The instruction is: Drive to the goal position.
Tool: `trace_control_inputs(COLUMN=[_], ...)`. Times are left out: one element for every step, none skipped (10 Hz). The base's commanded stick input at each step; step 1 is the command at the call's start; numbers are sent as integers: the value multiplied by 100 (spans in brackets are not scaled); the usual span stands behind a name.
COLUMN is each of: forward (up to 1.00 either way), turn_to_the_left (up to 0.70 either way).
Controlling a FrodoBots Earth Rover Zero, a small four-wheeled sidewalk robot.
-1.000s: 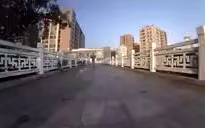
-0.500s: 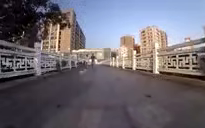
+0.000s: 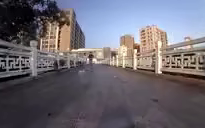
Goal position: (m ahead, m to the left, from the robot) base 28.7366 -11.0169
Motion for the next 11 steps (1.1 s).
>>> trace_control_inputs(forward=[45, 45, 45, 45, 45, 45, 45, 45, 45, 45, 45], turn_to_the_left=[0, 0, 0, 0, 0, 0, 0, 0, 0, 0, 0])
